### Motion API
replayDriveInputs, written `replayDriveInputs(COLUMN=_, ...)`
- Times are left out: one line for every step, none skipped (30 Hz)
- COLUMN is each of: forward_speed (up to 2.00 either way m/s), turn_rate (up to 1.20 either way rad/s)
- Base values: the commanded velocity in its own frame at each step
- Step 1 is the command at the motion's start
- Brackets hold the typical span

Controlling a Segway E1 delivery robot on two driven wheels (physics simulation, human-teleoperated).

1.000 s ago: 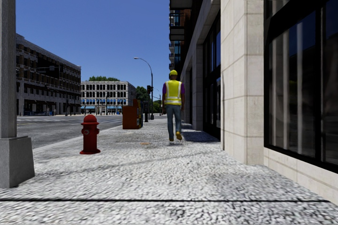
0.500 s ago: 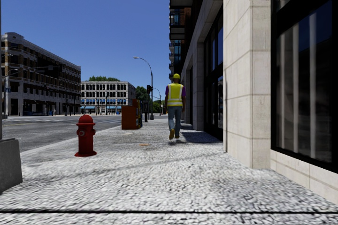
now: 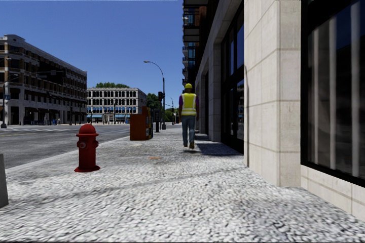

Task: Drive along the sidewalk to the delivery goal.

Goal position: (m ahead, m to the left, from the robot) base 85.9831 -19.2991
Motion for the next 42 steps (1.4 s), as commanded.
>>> replayDriveInputs(forward_speed=0.38, turn_rate=0.00)
replayDriveInputs(forward_speed=0.38, turn_rate=0.00)
replayDriveInputs(forward_speed=0.38, turn_rate=0.00)
replayDriveInputs(forward_speed=0.38, turn_rate=0.00)
replayDriveInputs(forward_speed=0.38, turn_rate=0.00)
replayDriveInputs(forward_speed=0.38, turn_rate=0.00)
replayDriveInputs(forward_speed=0.38, turn_rate=0.00)
replayDriveInputs(forward_speed=0.38, turn_rate=0.00)
replayDriveInputs(forward_speed=0.38, turn_rate=0.00)
replayDriveInputs(forward_speed=0.38, turn_rate=0.00)
replayDriveInputs(forward_speed=0.39, turn_rate=0.00)
replayDriveInputs(forward_speed=0.39, turn_rate=0.00)
replayDriveInputs(forward_speed=0.39, turn_rate=0.00)
replayDriveInputs(forward_speed=0.39, turn_rate=0.00)
replayDriveInputs(forward_speed=0.39, turn_rate=0.00)
replayDriveInputs(forward_speed=0.39, turn_rate=0.00)
replayDriveInputs(forward_speed=0.39, turn_rate=0.00)
replayDriveInputs(forward_speed=0.39, turn_rate=0.00)
replayDriveInputs(forward_speed=0.39, turn_rate=0.00)
replayDriveInputs(forward_speed=0.39, turn_rate=0.00)
replayDriveInputs(forward_speed=0.39, turn_rate=0.00)
replayDriveInputs(forward_speed=0.39, turn_rate=0.00)
replayDriveInputs(forward_speed=0.39, turn_rate=0.00)
replayDriveInputs(forward_speed=0.39, turn_rate=0.00)
replayDriveInputs(forward_speed=0.39, turn_rate=0.00)
replayDriveInputs(forward_speed=0.40, turn_rate=0.00)
replayDriveInputs(forward_speed=0.40, turn_rate=0.00)
replayDriveInputs(forward_speed=0.40, turn_rate=0.00)
replayDriveInputs(forward_speed=0.42, turn_rate=0.00)
replayDriveInputs(forward_speed=0.43, turn_rate=0.00)
replayDriveInputs(forward_speed=0.46, turn_rate=0.00)
replayDriveInputs(forward_speed=0.79, turn_rate=0.00)
replayDriveInputs(forward_speed=0.79, turn_rate=0.00)
replayDriveInputs(forward_speed=1.01, turn_rate=0.00)
replayDriveInputs(forward_speed=1.06, turn_rate=0.00)
replayDriveInputs(forward_speed=1.06, turn_rate=0.00)
replayDriveInputs(forward_speed=1.06, turn_rate=0.00)
replayDriveInputs(forward_speed=1.06, turn_rate=0.00)
replayDriveInputs(forward_speed=1.06, turn_rate=0.00)
replayDriveInputs(forward_speed=1.06, turn_rate=0.00)
replayDriveInputs(forward_speed=1.06, turn_rate=0.00)
replayDriveInputs(forward_speed=1.05, turn_rate=0.00)
